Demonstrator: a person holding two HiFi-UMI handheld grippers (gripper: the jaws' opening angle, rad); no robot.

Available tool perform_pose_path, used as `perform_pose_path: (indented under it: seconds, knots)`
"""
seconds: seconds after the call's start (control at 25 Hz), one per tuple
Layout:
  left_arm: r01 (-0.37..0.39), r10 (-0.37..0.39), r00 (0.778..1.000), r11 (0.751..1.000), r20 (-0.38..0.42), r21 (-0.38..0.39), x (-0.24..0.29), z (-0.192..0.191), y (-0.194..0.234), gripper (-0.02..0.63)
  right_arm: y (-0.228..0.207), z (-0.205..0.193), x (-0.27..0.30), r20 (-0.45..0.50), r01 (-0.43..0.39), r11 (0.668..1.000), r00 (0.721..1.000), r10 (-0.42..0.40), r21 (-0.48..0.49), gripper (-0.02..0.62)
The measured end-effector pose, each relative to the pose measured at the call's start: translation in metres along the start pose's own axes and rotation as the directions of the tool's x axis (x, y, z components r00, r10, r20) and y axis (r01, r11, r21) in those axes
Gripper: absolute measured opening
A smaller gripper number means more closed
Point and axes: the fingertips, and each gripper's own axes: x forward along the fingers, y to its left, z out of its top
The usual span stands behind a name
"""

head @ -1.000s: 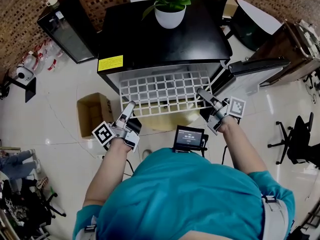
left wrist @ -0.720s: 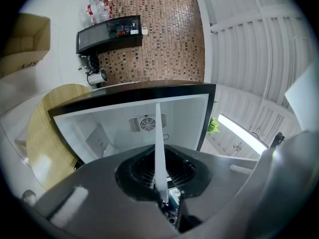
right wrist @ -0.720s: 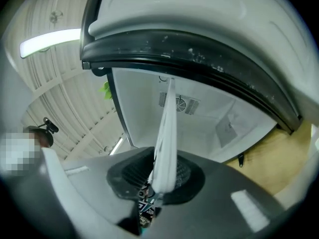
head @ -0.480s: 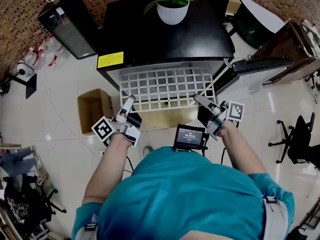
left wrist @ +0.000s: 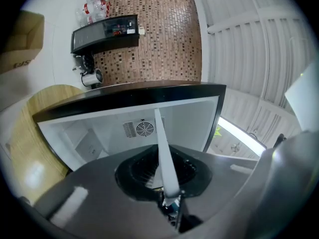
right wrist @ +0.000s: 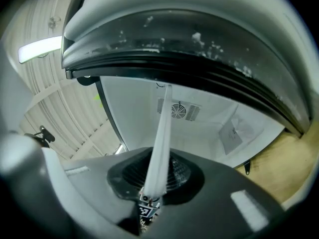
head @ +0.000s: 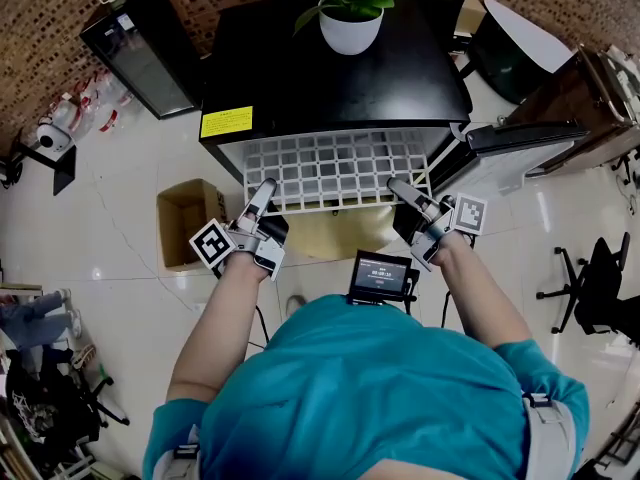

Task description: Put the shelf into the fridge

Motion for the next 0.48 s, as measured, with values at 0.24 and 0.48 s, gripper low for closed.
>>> perform_pose_path:
  seconds: [0.24,0.48]
  knots:
    - [0.104,-0.103,0.993,0.994,-0.053,0.017,-0.002,-0.028,-0.032,0.037,0.0,-0.002,0.0,0.045,-0.049,0.997,0.998,0.047,0.056,0.038]
    - [0.114,-0.112,0.991,0.993,-0.072,0.024,-0.015,-0.041,-0.046,0.021,0.004,-0.002,-0.001,0.062,-0.042,0.998,0.997,0.04,0.047,0.038]
